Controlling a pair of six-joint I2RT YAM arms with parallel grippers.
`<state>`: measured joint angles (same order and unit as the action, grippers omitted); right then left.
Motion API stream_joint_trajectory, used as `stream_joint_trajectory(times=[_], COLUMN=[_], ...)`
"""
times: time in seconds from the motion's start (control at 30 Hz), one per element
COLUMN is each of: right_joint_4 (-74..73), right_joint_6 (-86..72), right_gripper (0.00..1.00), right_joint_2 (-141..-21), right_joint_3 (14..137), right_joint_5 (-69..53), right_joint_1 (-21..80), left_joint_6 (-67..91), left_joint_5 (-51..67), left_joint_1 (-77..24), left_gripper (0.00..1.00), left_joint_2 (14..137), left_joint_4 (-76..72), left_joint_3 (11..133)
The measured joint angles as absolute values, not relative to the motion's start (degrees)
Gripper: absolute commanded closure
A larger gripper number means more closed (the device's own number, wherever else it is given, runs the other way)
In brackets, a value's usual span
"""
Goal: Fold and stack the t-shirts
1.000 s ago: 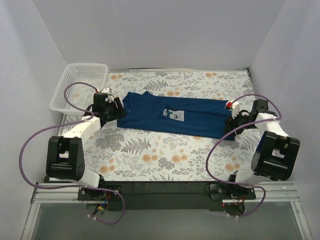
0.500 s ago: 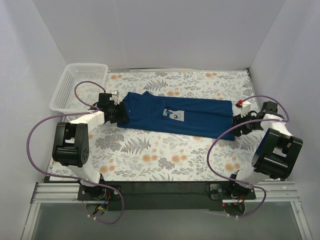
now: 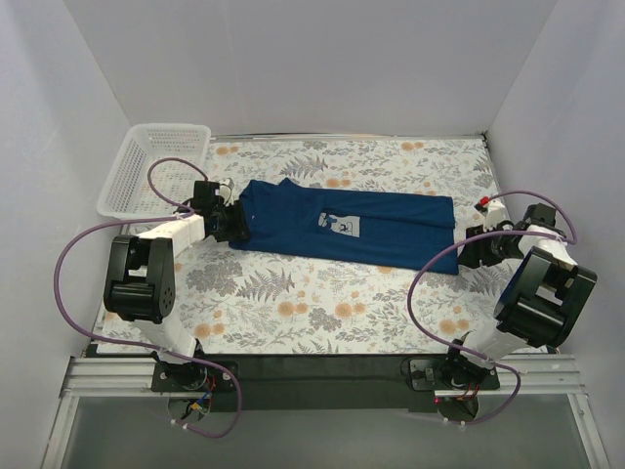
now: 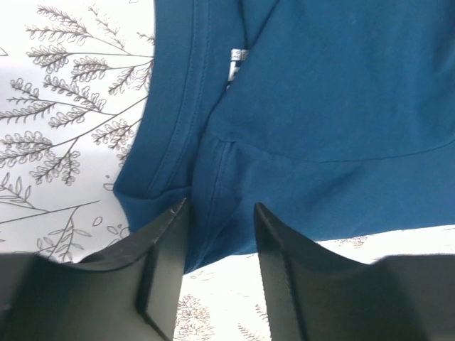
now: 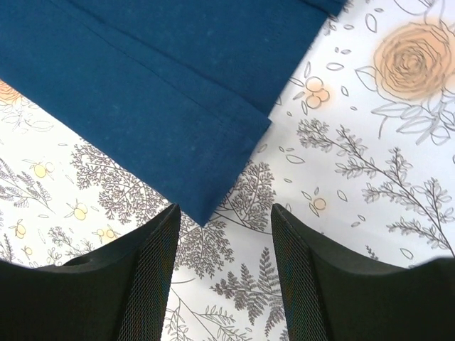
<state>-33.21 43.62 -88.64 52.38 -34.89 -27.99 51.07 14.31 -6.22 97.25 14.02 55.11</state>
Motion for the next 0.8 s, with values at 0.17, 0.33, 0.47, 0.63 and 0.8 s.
stream_joint_trajectory(times=[0.17, 0.33, 0.47, 0.63, 0.8], right_joint_4=[-33.2, -33.2, -33.2, -33.2, -33.2], right_joint_6=[43.4, 43.0, 42.3, 41.2, 39.2], right_gripper=[0.48, 0.49, 0.49, 0.49, 0.51], right_joint_2=[-88.6, -88.7, -89.0, -89.0, -89.0], right_joint_3=[52.4, 52.4, 52.4, 52.4, 52.4], right_joint_5=[-35.0, -35.4, -35.5, -35.5, -34.9], right_joint_1=[-28.8, -28.8, -28.8, -28.8, -28.9], left_joint_6=[50.9, 50.8, 50.4, 50.3, 50.1], left_joint_5=[12.2, 11.0, 10.7, 10.7, 10.7], left_joint_1=[-6.2, -6.2, -6.2, -6.3, -6.3], left_gripper=[0.57, 0.73, 0.85, 0.92, 0.99], left_joint_2=[97.1, 97.0, 97.0, 96.6, 95.5], left_joint_4=[15.0, 15.1, 15.5, 16.0, 16.4], left_joint_3=[55.1, 55.1, 55.1, 54.7, 54.1])
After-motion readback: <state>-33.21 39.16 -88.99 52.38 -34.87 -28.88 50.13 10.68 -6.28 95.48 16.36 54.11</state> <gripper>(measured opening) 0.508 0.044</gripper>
